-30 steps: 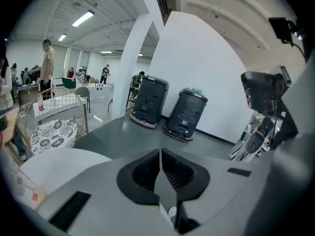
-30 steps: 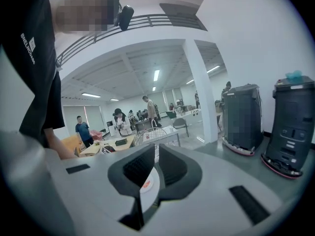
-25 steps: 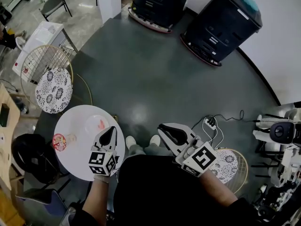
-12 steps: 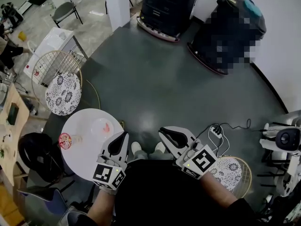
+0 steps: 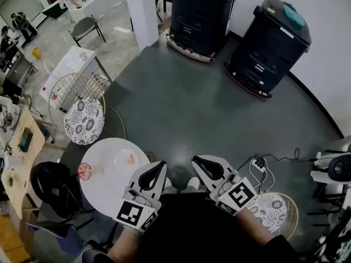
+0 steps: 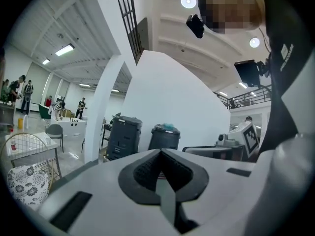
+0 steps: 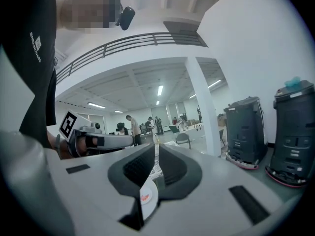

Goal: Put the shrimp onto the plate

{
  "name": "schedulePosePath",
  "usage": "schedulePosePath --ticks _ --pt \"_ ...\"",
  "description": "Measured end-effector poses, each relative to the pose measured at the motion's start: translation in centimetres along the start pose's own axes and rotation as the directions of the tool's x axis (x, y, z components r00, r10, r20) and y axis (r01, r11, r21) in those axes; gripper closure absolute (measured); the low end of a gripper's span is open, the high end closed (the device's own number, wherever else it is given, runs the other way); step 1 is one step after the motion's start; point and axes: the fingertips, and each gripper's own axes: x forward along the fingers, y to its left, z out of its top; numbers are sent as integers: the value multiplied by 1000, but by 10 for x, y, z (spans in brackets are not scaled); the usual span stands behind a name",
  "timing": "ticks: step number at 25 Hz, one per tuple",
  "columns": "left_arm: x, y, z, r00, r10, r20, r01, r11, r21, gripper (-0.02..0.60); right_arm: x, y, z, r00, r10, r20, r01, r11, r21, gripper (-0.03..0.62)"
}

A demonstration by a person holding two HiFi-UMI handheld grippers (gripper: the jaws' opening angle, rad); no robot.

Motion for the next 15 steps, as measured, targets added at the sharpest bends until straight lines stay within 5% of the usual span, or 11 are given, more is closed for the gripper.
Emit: schedulePosePath --ticks 15 --pt "15 -23 22 998 -52 21 52 999 -1 577 -10 1 35 996 -22 87 27 998 -55 563"
